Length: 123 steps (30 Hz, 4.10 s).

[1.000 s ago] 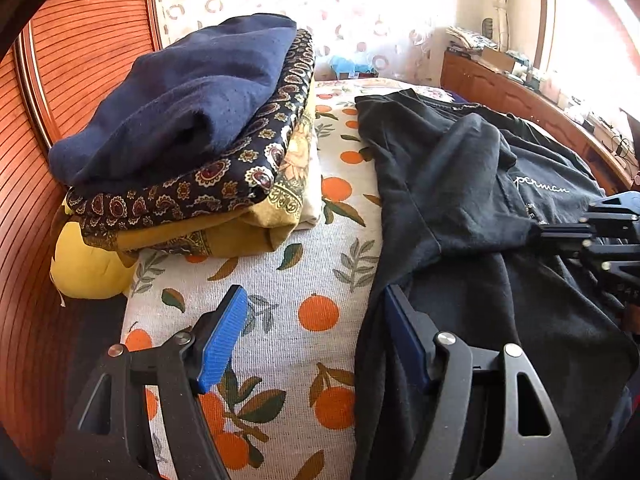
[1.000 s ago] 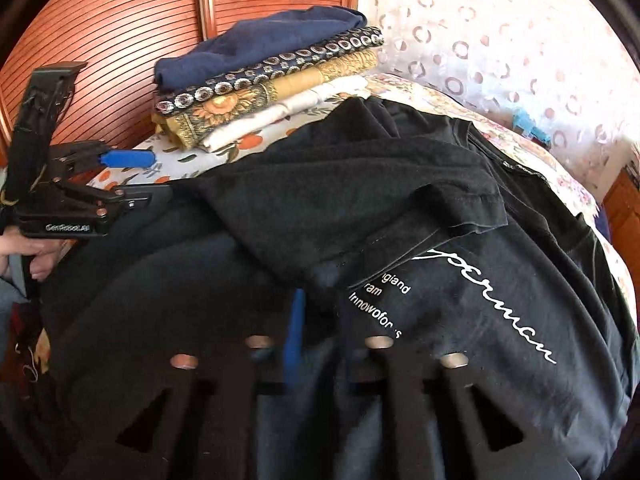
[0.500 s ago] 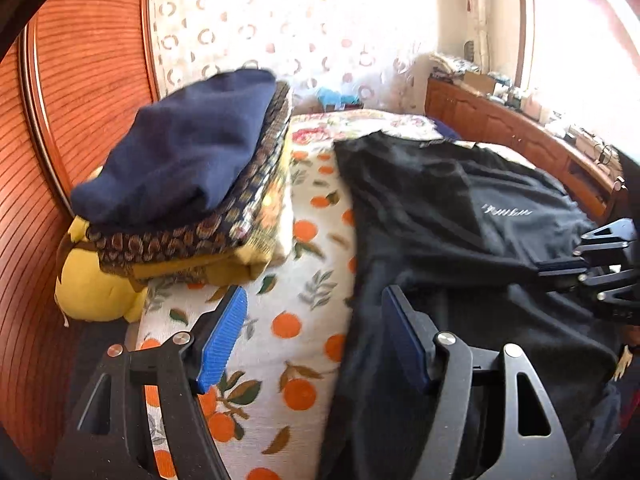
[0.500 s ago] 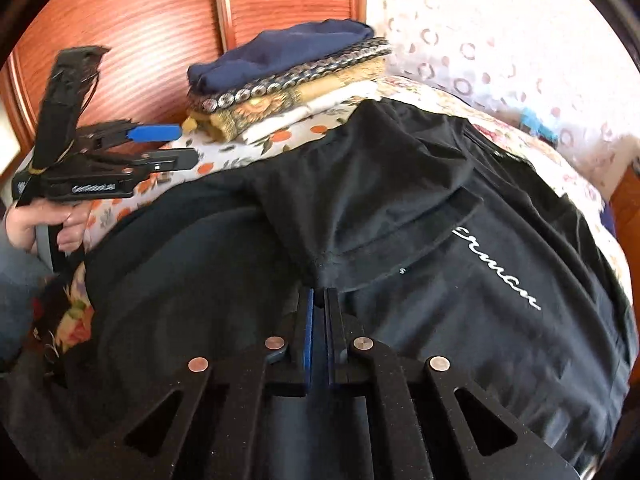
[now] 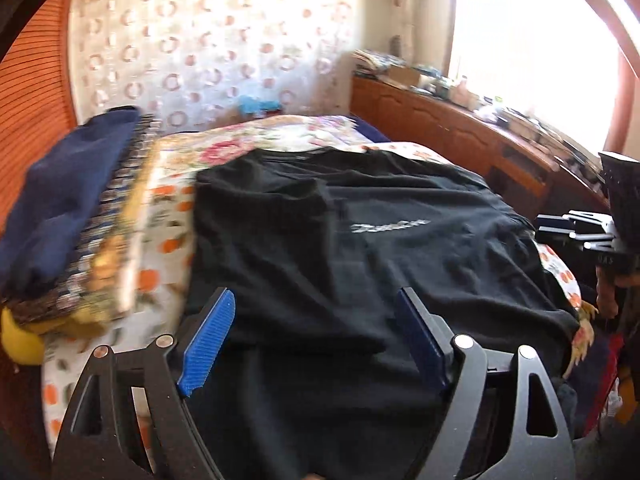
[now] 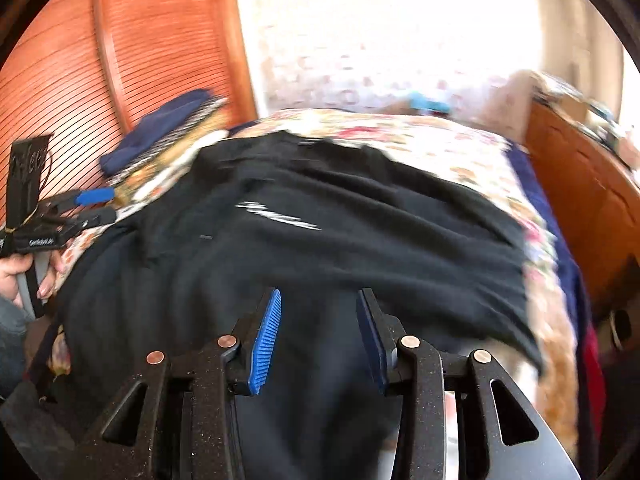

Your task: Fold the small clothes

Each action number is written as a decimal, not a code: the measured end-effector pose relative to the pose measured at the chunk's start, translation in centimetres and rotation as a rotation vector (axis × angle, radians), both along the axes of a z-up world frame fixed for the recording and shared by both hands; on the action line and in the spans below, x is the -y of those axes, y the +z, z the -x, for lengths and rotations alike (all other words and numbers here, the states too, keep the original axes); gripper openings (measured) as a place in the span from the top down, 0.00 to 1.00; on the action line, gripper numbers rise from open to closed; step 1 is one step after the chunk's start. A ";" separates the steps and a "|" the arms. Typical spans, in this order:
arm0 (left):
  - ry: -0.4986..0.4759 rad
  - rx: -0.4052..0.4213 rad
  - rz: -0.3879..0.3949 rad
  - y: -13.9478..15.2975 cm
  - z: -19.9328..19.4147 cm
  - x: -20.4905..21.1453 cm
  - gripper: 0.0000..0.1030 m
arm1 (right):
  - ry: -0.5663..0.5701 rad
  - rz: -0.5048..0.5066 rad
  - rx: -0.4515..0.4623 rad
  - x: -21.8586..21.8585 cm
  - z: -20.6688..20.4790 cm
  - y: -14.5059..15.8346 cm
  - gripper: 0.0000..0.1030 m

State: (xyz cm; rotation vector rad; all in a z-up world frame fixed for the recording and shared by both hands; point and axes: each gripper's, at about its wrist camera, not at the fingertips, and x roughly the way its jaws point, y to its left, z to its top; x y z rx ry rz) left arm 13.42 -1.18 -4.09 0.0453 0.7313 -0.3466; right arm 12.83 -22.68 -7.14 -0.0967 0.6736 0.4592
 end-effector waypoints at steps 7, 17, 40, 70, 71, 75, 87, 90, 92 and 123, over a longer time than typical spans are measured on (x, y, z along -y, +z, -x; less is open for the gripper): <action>-0.094 -0.043 0.000 -1.0 -0.6 5.2 0.20 | -0.203 0.029 -0.003 10.7 1.9 -0.9 0.60; -0.158 -0.086 -0.048 -2.6 -0.9 8.6 0.20 | -0.283 -0.032 -0.110 16.8 1.1 -4.0 0.60; -0.131 -0.088 -0.064 -3.4 -0.5 8.8 0.20 | -0.098 -0.145 0.056 14.4 0.0 3.1 0.97; -0.113 -0.012 -0.017 -0.9 1.6 8.3 0.20 | -0.255 0.003 -0.109 15.2 -0.6 -2.8 0.54; -0.113 -0.013 -0.017 -0.9 1.6 8.3 0.20 | -0.253 0.008 -0.119 15.0 -0.8 -3.2 0.54; -0.107 -0.016 -0.015 -1.1 1.6 8.0 0.20 | -0.241 0.047 -0.132 14.1 -2.2 -3.3 0.73; -0.041 0.000 0.031 -0.5 2.0 4.8 0.20 | 0.030 0.011 0.055 6.2 -3.4 6.2 0.95; -0.032 -0.007 0.037 -0.7 1.9 4.3 0.20 | 0.104 0.004 0.056 2.2 -5.2 7.6 0.95; -0.028 -0.010 0.035 -0.8 1.9 4.1 0.20 | 0.147 -0.008 0.031 0.1 -6.5 7.5 0.95; -0.279 -0.167 0.068 -2.7 -2.3 14.8 0.48 | 0.023 0.086 -0.026 5.5 1.0 0.4 0.94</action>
